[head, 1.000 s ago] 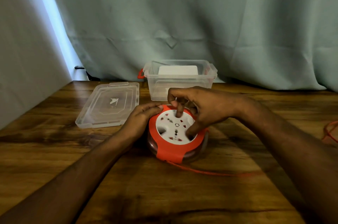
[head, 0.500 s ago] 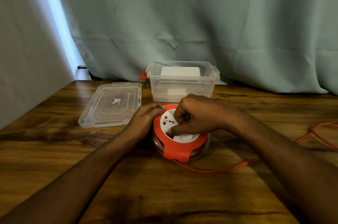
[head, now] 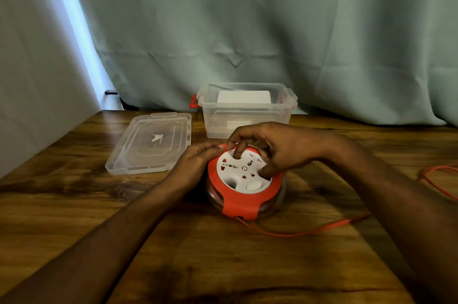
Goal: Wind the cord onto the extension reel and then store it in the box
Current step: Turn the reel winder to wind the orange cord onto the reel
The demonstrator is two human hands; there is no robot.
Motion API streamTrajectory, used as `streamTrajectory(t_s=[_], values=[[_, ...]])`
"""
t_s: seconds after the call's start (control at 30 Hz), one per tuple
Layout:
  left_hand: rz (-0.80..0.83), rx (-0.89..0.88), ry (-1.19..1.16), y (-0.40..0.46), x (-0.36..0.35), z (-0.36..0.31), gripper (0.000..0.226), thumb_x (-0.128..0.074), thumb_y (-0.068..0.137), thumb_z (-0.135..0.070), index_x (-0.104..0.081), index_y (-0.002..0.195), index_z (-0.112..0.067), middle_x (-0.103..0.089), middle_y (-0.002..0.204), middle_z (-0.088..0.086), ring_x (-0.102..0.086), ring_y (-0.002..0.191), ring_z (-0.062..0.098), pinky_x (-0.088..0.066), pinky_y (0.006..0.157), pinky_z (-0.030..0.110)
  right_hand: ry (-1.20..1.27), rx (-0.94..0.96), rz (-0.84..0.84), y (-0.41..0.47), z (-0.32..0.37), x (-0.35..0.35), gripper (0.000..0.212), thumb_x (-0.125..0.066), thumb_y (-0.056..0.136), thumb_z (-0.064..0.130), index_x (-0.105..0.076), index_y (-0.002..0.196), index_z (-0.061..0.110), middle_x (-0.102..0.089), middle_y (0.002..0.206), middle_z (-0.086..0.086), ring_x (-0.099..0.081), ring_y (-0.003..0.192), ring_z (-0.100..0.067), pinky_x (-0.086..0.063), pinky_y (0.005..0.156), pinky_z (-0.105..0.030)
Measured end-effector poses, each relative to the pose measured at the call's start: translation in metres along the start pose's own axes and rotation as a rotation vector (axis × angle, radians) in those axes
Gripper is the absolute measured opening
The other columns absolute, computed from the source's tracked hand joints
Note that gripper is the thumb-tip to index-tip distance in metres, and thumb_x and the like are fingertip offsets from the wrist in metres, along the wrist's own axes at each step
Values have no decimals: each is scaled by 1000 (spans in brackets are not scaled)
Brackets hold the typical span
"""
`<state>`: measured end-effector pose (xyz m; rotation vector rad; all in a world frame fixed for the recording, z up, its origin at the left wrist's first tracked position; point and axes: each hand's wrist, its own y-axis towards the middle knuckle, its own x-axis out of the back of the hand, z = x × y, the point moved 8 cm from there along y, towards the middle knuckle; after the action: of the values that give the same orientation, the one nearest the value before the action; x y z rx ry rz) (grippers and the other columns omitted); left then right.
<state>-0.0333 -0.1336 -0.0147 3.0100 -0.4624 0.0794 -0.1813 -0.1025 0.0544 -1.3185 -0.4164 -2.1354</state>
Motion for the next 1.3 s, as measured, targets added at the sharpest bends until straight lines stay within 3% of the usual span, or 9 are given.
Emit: streamTrajectory(t_s=[0.1,0.2,0.37,0.53,0.8,0.97,1.13,1.23,1.3], values=[[-13,-12,16,-1,1,-1,22,-53,105,-20,-75,105,-21,-81,93,3,-78,81,17,-59,64,23,46,-16,-3,-1,-3,0,86,-89,74,4,-42,137,39,-70,123,13,-70,74,-1,-55,57,-15],[-38,-19,6,-2,3,-2,21,-55,105,-21,-74,100,-25,-81,90,-1,-78,78,15,-59,62,21,3,-32,-24,-2,-1,0,93,-95,70,19,-33,134,48,-71,114,11,-67,86,11,-53,58,-10],[-61,-23,14,0,5,-2,19,-55,105,-22,-74,100,-26,-81,91,-1,-78,80,15,-60,63,23,-155,-69,-101,0,0,0,85,-95,65,44,-37,127,50,-69,98,12,-68,85,-8,-60,64,-30],[-60,-31,23,-1,4,-2,19,-55,105,-24,-71,97,-32,-78,81,-19,-76,73,2,-55,56,13,-241,-54,-144,0,6,-1,68,-91,66,55,-47,116,42,-61,80,16,-61,75,-1,-41,49,-13],[-56,-36,23,0,4,-3,17,-55,105,-22,-70,103,-28,-80,84,-13,-77,75,6,-56,58,14,-343,-42,-149,5,9,-9,46,-82,75,63,-64,67,21,-62,59,17,-60,59,1,-41,51,-15],[-35,-27,41,1,3,-2,18,-54,105,-20,-71,109,-18,-80,91,-1,-77,77,11,-58,61,19,-360,-9,-157,7,18,-12,45,-77,82,62,-58,57,30,-58,57,17,-63,59,3,-44,54,-13],[-22,-37,66,2,4,-2,19,-54,105,-20,-72,105,-20,-81,92,1,-78,80,16,-61,65,24,-270,35,-186,2,28,-7,34,-78,85,55,-63,65,32,-60,60,21,-66,61,4,-43,56,-10],[-23,-42,60,3,6,0,21,-54,105,-19,-75,108,-17,-79,100,11,-77,91,26,-62,79,36,-154,69,-221,-1,29,7,13,-84,86,30,-73,95,29,-72,78,12,-66,69,0,-46,57,-17],[-19,-37,48,3,4,1,21,-55,105,-19,-75,108,-18,-80,101,10,-77,94,29,-62,81,37,-81,75,-169,-1,24,10,39,-84,82,12,-67,113,30,-75,92,13,-65,67,-4,-50,55,-22]])
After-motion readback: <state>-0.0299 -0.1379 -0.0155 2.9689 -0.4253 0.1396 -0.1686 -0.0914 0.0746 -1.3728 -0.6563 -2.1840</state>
